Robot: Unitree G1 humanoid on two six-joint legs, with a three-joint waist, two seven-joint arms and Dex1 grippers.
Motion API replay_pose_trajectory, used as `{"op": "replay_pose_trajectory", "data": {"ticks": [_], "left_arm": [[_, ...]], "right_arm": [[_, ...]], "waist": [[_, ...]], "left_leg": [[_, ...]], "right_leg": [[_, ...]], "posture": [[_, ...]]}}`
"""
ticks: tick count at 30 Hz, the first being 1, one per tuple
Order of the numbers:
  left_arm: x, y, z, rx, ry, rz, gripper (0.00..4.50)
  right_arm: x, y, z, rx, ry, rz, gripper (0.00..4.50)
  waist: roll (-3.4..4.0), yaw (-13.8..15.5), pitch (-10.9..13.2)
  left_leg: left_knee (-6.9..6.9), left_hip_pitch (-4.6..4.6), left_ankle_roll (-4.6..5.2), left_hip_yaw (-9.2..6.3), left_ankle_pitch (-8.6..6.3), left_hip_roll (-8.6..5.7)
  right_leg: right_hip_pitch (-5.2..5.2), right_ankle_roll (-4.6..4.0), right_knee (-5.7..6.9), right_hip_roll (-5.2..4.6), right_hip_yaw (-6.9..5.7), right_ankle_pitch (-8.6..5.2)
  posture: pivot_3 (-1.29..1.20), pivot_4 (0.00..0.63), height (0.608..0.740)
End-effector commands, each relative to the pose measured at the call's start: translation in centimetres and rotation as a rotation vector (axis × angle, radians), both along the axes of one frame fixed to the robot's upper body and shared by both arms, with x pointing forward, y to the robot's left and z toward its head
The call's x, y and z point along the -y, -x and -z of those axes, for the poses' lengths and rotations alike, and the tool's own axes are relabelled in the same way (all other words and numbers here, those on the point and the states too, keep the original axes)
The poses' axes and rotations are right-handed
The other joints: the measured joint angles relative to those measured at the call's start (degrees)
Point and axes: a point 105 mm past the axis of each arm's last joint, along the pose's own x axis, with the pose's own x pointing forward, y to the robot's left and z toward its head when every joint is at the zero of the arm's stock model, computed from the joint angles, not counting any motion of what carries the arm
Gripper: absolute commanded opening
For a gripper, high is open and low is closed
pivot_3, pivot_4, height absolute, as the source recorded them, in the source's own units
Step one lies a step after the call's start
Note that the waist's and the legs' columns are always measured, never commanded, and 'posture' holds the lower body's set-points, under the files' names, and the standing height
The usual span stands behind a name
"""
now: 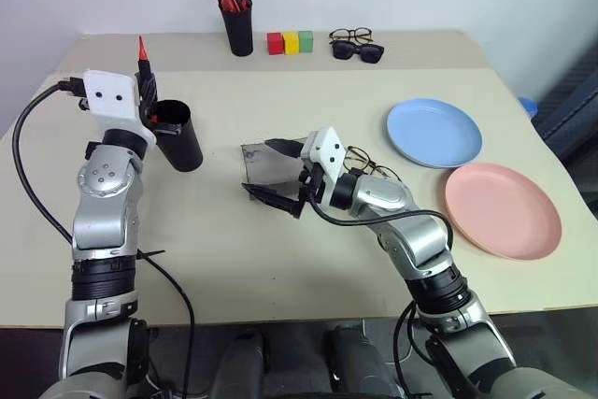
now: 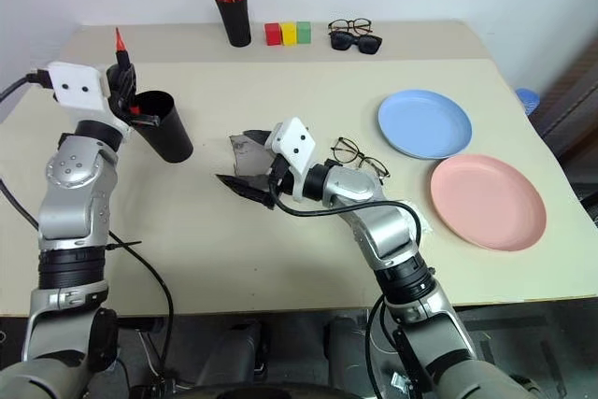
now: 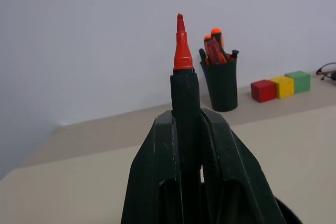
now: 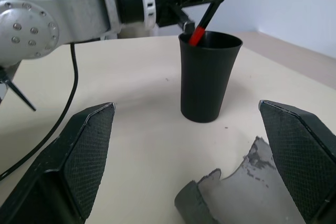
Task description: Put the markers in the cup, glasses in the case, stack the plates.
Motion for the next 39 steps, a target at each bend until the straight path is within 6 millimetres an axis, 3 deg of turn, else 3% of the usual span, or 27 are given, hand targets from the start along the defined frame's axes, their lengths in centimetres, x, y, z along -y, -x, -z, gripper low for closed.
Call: {"op": "replay_pose_trajectory", "data": {"ticks": [1,6,8,10,13,14,15,20,24,29,38,39], "left_arm": [[-0.4,0.2,-0.2,0.027,0.003,-0.026,1.42],[-0.6,0.3,-0.1,0.029,0.046,-0.047,3.77],[0.0,0.6,-0.9,0.063,0.079,-0.005,3.77],[2.0,1.3,-2.3,0.113,0.139,0.129,3.77],[7.1,2.5,-2.1,0.019,0.040,0.419,3.77],[8.4,2.8,-1.5,-0.041,-0.006,0.490,4.32],[9.6,3.1,-0.8,-0.103,-0.064,0.548,4.45],[13.1,3.7,4.4,-0.519,-0.249,0.737,4.45],[14.0,4.3,9.4,-0.776,-0.431,0.809,4.45],[14.8,4.1,11.4,-0.877,-0.483,0.885,4.45],[15.9,3.7,11.1,-0.846,-0.529,0.991,0.19],[16.1,3.9,10.9,-0.827,-0.551,1.016,0.03]], "right_arm": [[-0.2,0.2,-1.6,0.041,-0.045,-0.014,4.50],[-0.2,0.2,-1.7,0.041,-0.047,-0.015,4.50],[0.0,0.2,-1.7,0.041,-0.048,-0.015,4.50],[0.4,0.5,-1.7,0.034,-0.045,-0.030,4.50],[2.1,0.6,-1.4,0.022,-0.006,-0.039,4.50],[2.9,0.6,-1.2,0.017,0.013,-0.034,4.50],[3.7,0.5,-1.1,0.017,0.036,-0.026,4.50],[7.6,0.9,-1.4,0.005,0.120,-0.022,4.50],[11.1,0.9,-1.0,-0.007,0.224,0.045,4.50],[13.4,1.2,-0.3,-0.024,0.262,0.135,4.50],[15.1,2.6,1.0,-0.058,0.270,0.246,4.50],[15.2,2.6,1.2,-0.065,0.269,0.257,4.50]], "waist": [[0.00,-0.01,0.00],[0.00,-0.13,0.00],[0.00,-0.11,0.00],[0.00,-0.06,0.00],[0.00,0.17,0.00],[0.00,0.22,0.00],[0.01,0.19,-0.01],[0.03,-0.11,0.01],[0.05,-0.27,0.02],[0.05,-0.08,0.02],[0.05,0.35,0.03],[0.05,0.32,0.03]], "left_leg": [[0.00,0.00,0.00,0.00,0.00,0.00],[-0.01,0.00,0.00,-0.01,0.00,0.00],[0.00,0.00,0.00,-0.01,0.00,0.00],[0.00,-0.01,0.00,0.00,0.00,0.01],[0.05,-0.16,0.00,-0.05,0.00,0.00],[0.05,-0.18,0.00,-0.05,0.00,-0.01],[0.06,-0.18,0.00,-0.06,0.00,-0.03],[0.05,-0.09,0.02,-0.05,0.00,-0.04],[0.03,-0.10,0.03,-0.04,0.00,-0.05],[0.04,-0.10,0.03,-0.02,0.00,-0.04],[0.13,-0.18,0.04,-0.03,0.00,-0.04],[0.13,-0.18,0.04,-0.03,0.00,-0.04]], "right_leg": [[0.00,0.00,0.00,0.00,0.00,0.00],[-0.02,0.00,0.02,0.03,-0.01,0.00],[-0.02,0.00,0.02,0.02,-0.01,0.00],[-0.02,0.00,0.02,0.01,-0.01,0.00],[-0.07,0.00,-0.01,-0.03,-0.05,0.00],[-0.07,0.00,-0.01,-0.04,-0.06,0.00],[-0.06,0.00,-0.01,-0.05,-0.07,0.00],[0.00,0.00,0.00,0.07,-0.07,0.00],[0.00,0.00,-0.02,0.16,-0.07,-0.01],[-0.01,-0.01,-0.02,0.20,-0.05,-0.02],[0.01,0.00,-0.03,0.12,-0.06,-0.02],[0.01,0.00,-0.03,0.13,-0.06,-0.02]], "posture": [[0.00,0.150,0.740],[0.00,0.150,0.740],[0.00,0.150,0.740],[0.00,0.150,0.740],[0.00,0.150,0.740],[0.00,0.150,0.740],[0.00,0.150,0.740],[0.00,0.150,0.740],[0.00,0.150,0.740],[0.00,0.150,0.740],[0.00,0.150,0.740],[0.00,0.150,0.740]]}}
